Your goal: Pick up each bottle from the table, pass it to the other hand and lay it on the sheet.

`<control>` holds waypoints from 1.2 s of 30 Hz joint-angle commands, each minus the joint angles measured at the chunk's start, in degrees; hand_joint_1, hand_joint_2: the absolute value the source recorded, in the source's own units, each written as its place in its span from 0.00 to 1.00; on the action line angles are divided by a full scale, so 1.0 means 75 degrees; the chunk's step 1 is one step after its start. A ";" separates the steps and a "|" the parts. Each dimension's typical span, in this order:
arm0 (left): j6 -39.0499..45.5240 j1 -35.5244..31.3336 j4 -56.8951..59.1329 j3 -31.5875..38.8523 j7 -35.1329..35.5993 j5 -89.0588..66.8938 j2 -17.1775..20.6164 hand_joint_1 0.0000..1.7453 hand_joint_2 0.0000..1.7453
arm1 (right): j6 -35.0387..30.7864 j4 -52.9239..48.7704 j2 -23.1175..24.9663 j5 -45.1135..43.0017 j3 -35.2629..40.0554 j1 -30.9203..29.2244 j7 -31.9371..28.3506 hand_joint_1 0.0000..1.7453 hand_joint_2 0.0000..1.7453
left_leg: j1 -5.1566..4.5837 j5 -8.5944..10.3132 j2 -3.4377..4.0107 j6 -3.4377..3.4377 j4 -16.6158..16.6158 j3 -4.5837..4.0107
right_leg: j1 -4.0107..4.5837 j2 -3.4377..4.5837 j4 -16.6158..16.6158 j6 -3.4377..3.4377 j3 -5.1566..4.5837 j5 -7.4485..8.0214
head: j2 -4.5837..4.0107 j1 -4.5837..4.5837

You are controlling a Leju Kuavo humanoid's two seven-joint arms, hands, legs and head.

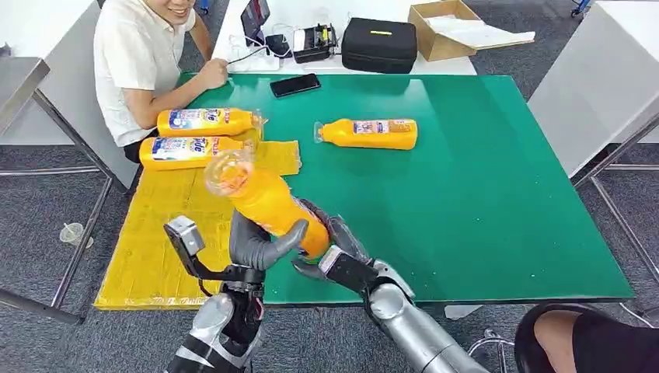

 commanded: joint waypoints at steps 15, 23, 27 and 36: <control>0.0642 -0.0123 -0.0190 -0.0002 0.0021 -0.0364 0.0273 1.00 1.00 | -0.1154 0.0759 -0.0018 0.0381 -0.0567 0.0151 0.0287 0.00 1.00 | 0.0005 -0.0018 0.0020 -0.0003 0.0000 0.0037 | 0.0011 0.0008 -0.0004 -0.0031 0.0036 -0.0013 | 0.0000 0.0003; 0.3226 -0.0146 0.0078 -0.0231 0.0044 -0.3994 0.0942 1.00 1.00 | -0.4550 0.0677 -0.0510 0.1861 -0.2142 0.0518 0.0814 0.00 1.00 | -0.0001 -0.0003 -0.0009 -0.0001 -0.0014 0.0032 | 0.0003 -0.0018 -0.0014 -0.0020 0.0035 -0.0008 | 0.0000 0.0003; 0.3735 -0.0191 0.0436 0.0251 0.1685 -0.8144 0.1452 1.00 1.00 | -0.4986 -0.0624 -0.0330 0.1206 -0.4680 0.1072 -0.0029 0.00 1.00 | -0.0007 -0.0005 -0.0008 -0.0001 -0.0018 0.0043 | -0.0002 -0.0019 -0.0014 -0.0025 0.0046 -0.0012 | 0.0000 0.0003; 0.1553 -0.1393 0.2678 0.1086 0.3536 -1.1221 0.1567 1.00 1.00 | -0.3962 -0.2342 0.0360 0.1088 -0.6507 0.1720 -0.0400 0.00 1.00 | 0.0007 -0.0015 -0.0008 -0.0011 0.0001 0.0043 | 0.0016 -0.0022 0.0003 -0.0042 0.0046 -0.0020 | 0.0000 0.0003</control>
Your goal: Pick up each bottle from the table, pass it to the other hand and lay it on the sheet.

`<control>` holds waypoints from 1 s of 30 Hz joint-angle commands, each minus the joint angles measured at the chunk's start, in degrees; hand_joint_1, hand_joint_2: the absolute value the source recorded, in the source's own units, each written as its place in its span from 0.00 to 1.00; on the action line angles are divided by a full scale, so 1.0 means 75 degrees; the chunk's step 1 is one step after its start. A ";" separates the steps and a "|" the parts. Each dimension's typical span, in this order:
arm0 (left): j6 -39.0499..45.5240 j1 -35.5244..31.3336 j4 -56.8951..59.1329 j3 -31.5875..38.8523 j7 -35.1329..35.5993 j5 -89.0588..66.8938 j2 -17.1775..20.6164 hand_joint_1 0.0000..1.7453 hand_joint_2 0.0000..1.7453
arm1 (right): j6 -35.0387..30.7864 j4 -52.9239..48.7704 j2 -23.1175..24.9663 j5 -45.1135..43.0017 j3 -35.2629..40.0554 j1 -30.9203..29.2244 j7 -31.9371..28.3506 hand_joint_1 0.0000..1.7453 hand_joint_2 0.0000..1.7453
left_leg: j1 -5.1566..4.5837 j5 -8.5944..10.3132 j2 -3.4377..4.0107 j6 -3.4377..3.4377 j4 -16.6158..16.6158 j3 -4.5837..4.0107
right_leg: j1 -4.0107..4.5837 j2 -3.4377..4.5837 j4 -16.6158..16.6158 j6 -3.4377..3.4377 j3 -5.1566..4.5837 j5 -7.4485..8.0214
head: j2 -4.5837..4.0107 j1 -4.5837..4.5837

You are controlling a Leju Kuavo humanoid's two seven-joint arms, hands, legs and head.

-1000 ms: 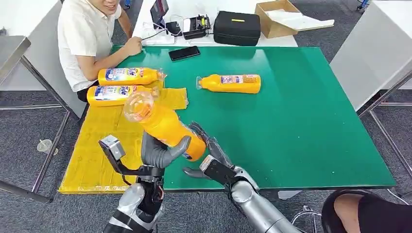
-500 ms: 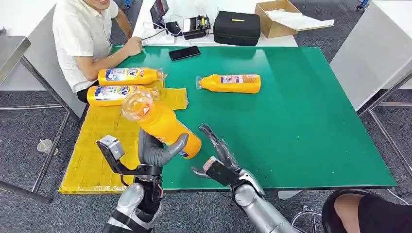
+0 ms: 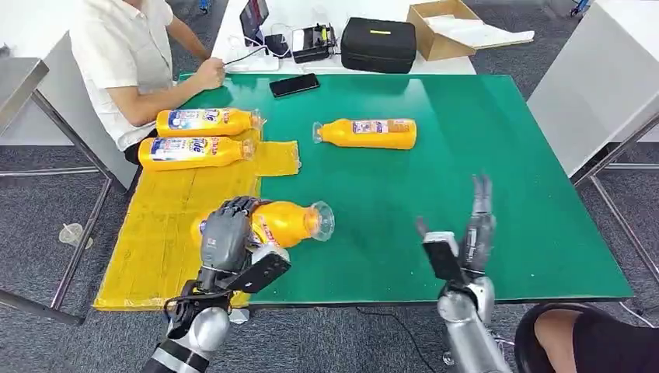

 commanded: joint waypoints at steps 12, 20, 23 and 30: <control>-0.1032 -0.1507 0.2794 0.0687 0.0642 -0.1269 0.0434 1.00 1.00 | 0.0738 -0.0745 0.0634 -0.0050 -0.1974 0.0229 -0.0221 0.00 1.00 | 0.0011 -0.0015 0.0023 -0.0005 0.0005 0.0044 | 0.0014 0.0008 0.0000 -0.0036 0.0046 -0.0016 | 0.0000 0.0003; -0.1032 -0.1507 0.2794 0.0687 0.0642 -0.1269 0.0434 1.00 1.00 | 0.0738 -0.0745 0.0634 -0.0050 -0.1974 0.0229 -0.0221 0.00 1.00 | 0.0011 -0.0009 0.0019 -0.0005 0.0005 0.0032 | 0.0014 0.0005 0.0002 -0.0033 0.0033 -0.0011 | 0.0000 0.0003; -0.1194 -0.1506 0.2859 0.0803 0.0665 -0.1141 0.0409 1.00 1.00 | 0.0833 -0.0676 0.0639 -0.0159 -0.1959 0.0181 -0.0234 0.00 1.00 | 0.0012 -0.0011 0.0020 -0.0004 0.0006 0.0031 | 0.0015 0.0005 0.0001 -0.0032 0.0034 -0.0011 | 0.0000 0.0003; -0.1366 -0.2411 0.4982 0.0792 0.0892 -0.1493 0.0501 1.00 1.00 | 0.1171 -0.0061 0.0633 -0.0340 -0.1679 -0.0283 -0.0262 0.00 1.00 | 0.0009 -0.0001 0.0027 -0.0006 -0.0003 0.0031 | 0.0011 0.0016 -0.0005 -0.0027 0.0031 0.0000 | 0.0000 0.0003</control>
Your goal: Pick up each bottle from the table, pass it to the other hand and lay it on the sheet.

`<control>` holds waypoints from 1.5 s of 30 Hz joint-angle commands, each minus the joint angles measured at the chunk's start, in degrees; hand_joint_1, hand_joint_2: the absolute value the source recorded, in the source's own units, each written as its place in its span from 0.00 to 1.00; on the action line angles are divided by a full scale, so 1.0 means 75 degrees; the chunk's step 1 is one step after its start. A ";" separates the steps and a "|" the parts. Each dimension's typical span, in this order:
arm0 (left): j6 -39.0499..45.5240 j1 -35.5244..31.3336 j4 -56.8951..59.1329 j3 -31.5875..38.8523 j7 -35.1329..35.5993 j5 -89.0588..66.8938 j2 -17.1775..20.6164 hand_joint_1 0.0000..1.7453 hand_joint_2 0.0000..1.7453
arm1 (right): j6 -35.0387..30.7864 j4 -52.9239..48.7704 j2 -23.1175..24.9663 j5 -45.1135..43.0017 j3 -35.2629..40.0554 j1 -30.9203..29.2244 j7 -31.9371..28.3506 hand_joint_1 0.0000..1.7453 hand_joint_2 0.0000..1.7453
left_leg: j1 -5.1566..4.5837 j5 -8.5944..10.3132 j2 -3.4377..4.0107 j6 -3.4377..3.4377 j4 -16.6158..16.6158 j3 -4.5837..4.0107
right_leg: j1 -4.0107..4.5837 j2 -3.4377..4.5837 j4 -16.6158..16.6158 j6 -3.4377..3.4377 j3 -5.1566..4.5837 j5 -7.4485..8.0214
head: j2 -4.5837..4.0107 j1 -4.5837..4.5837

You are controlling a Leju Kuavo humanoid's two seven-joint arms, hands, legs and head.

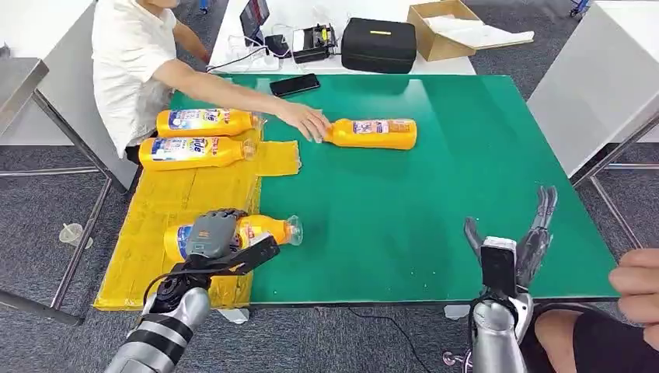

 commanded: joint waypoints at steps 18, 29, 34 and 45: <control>-0.1118 -0.1652 0.4258 0.0290 0.0334 -0.0468 0.0047 0.00 1.00 | 0.0665 0.1622 0.0146 -0.0563 0.0072 -0.0955 -0.0095 0.00 1.00 | 0.0003 -0.0011 0.0041 -0.0012 -0.0017 0.0132 | 0.0009 0.0036 -0.0013 -0.0035 0.0125 0.0001 | 0.0000 -0.0003; -0.0270 -0.1444 0.2747 0.0242 -0.0621 -0.0158 -0.0310 0.00 1.00 | 0.0656 0.1435 0.0131 -0.0583 0.0020 -0.0763 -0.0146 0.00 1.00 | 0.0008 -0.0007 0.0013 -0.0016 -0.0009 0.0140 | 0.0015 0.0004 -0.0010 -0.0040 0.0143 -0.0005 | 0.0000 -0.0003; -0.0372 -0.1348 0.2525 0.0164 -0.0510 -0.0134 -0.0270 0.00 1.00 | 0.0663 0.1419 0.0139 -0.0582 0.0012 -0.0753 -0.0149 0.00 1.00 | 0.0005 -0.0005 0.0005 -0.0013 -0.0005 0.0126 | 0.0009 0.0001 -0.0006 -0.0028 0.0127 -0.0008 | 0.0000 0.0000; -0.0236 -0.1315 0.2458 0.0134 -0.0665 -0.0037 -0.0251 0.00 1.00 | 0.0649 0.1429 0.0141 -0.0570 0.0010 -0.0758 -0.0156 0.00 1.00 | 0.0006 -0.0009 0.0012 -0.0015 -0.0002 0.0086 | 0.0010 0.0006 -0.0004 -0.0026 0.0081 -0.0008 | 0.0000 0.0000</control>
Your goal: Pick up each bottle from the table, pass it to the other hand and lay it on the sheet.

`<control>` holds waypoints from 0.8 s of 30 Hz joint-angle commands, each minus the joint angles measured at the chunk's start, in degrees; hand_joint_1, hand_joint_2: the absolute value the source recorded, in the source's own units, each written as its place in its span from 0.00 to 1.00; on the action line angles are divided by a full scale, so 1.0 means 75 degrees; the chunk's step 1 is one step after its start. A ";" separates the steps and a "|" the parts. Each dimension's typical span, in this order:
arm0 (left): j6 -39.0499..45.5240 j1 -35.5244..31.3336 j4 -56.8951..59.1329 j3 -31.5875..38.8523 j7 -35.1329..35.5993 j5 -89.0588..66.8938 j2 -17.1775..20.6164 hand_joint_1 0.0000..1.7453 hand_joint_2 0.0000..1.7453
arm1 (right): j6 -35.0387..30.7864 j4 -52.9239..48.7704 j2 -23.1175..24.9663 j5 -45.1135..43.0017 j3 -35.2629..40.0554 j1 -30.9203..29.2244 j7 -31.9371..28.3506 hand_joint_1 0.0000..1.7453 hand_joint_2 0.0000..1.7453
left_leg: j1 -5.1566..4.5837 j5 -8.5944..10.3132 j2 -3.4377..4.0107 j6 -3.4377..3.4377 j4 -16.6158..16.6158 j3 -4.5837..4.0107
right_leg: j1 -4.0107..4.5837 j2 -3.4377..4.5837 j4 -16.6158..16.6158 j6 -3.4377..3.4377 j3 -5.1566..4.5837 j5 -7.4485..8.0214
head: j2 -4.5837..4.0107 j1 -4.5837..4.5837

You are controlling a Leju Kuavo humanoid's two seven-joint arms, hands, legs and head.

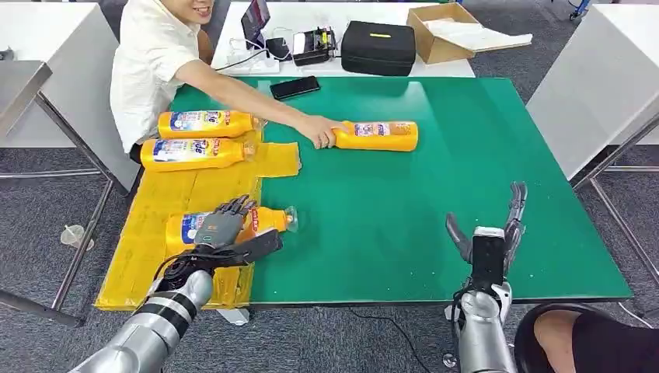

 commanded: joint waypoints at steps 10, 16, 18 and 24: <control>0.1606 0.1463 -0.3881 -0.1281 -0.1062 0.1570 -0.0349 0.00 1.00 | -0.0457 0.0162 0.0002 0.0226 0.0151 0.0131 -0.0042 0.00 1.00 | 0.0004 -0.0031 0.0016 0.0001 0.0016 -0.0014 | 0.0010 0.0001 0.0003 -0.0032 -0.0006 -0.0025 | 0.0000 0.0000; 0.1937 0.1667 -0.4445 -0.1612 -0.1185 0.1463 -0.0295 0.00 1.00 | -0.0716 0.0118 -0.0119 0.0591 0.0309 0.0174 0.0002 0.00 1.00 | 0.0003 -0.0020 0.0016 -0.0001 0.0006 -0.0034 | 0.0008 0.0006 0.0000 -0.0023 -0.0031 -0.0011 | 0.0000 0.0000; 0.2001 0.1805 -0.4726 -0.1684 -0.1272 0.1509 -0.0305 0.00 1.00 | -0.1214 0.0134 -0.0235 0.1228 0.0487 0.0214 0.0103 0.00 1.00 | 0.0002 -0.0022 0.0017 0.0000 0.0006 -0.0030 | 0.0008 0.0005 0.0001 -0.0026 -0.0029 -0.0013 | 0.0000 0.0000; 0.0413 0.2478 -0.5709 -0.1667 -0.2081 0.5412 -0.0755 0.00 1.00 | -0.2749 0.0525 -0.1067 0.3950 0.1456 0.0188 0.1087 0.00 1.00 | 0.0006 -0.0034 0.0022 0.0004 0.0014 -0.0021 | 0.0012 0.0007 -0.0001 -0.0029 -0.0017 -0.0022 | 0.0000 -0.0003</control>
